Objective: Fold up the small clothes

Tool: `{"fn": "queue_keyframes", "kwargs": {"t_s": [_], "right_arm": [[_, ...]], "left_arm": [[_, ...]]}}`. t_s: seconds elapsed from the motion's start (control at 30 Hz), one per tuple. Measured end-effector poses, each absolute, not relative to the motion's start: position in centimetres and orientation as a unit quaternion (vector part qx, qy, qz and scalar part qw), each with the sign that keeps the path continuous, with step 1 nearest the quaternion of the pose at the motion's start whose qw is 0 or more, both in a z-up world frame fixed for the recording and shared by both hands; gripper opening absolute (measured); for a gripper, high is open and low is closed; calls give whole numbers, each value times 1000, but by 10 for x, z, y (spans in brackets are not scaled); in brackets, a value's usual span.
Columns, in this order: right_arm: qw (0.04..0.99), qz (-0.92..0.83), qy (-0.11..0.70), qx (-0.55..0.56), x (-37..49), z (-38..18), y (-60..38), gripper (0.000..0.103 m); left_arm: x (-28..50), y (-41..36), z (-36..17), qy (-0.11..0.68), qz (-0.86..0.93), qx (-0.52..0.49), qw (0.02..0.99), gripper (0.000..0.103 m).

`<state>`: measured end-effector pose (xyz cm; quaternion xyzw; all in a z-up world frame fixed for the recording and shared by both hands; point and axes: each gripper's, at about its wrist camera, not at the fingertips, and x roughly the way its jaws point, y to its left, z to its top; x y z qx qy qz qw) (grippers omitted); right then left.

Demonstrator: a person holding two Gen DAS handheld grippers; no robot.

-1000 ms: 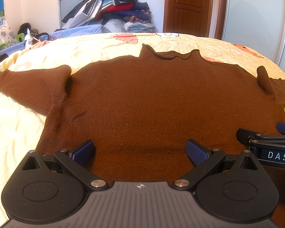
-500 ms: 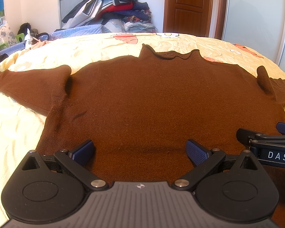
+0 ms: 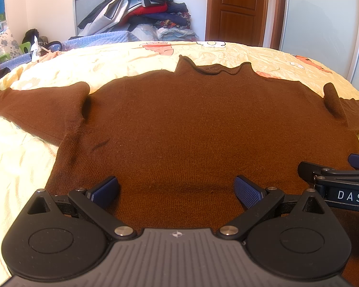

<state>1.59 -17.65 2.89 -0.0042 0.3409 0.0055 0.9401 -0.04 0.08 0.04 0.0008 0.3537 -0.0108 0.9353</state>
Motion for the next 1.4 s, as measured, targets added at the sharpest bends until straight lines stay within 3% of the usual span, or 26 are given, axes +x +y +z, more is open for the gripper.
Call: {"fn": "queue_keyframes", "kwargs": {"t_s": [0.37, 0.43, 0.57, 0.67, 0.8, 0.87, 1.07, 1.2, 1.3, 1.4], "right_arm": [[938, 30, 346, 8, 17, 33, -184, 103], [940, 52, 332, 67, 15, 50, -207, 103], [959, 29, 202, 195, -1, 92, -286, 103], [939, 13, 192, 286, 14, 109, -373, 103], [884, -45, 198, 422, 37, 97, -493, 103], [858, -90, 202, 463, 50, 83, -543, 98], [835, -158, 244, 467, 92, 40, -593, 92], [846, -141, 226, 462, 108, 33, -589, 91], [858, -133, 222, 444, 121, 33, -595, 81], [862, -142, 224, 433, 130, 30, -598, 45]], "left_arm": [[0, 1, 0, 354, -11, 1, 935, 103], [0, 1, 0, 354, -11, 1, 935, 103], [0, 1, 0, 354, -11, 1, 935, 103], [0, 1, 0, 354, -11, 1, 935, 103], [0, 1, 0, 354, -11, 1, 935, 103], [0, 1, 0, 354, -10, 2, 935, 103], [-1, 1, 0, 354, -10, 2, 935, 103], [-1, 1, 0, 354, -10, 1, 935, 103], [-1, 1, 0, 354, -10, 1, 935, 103], [-1, 1, 0, 354, -10, 1, 935, 103]]}}
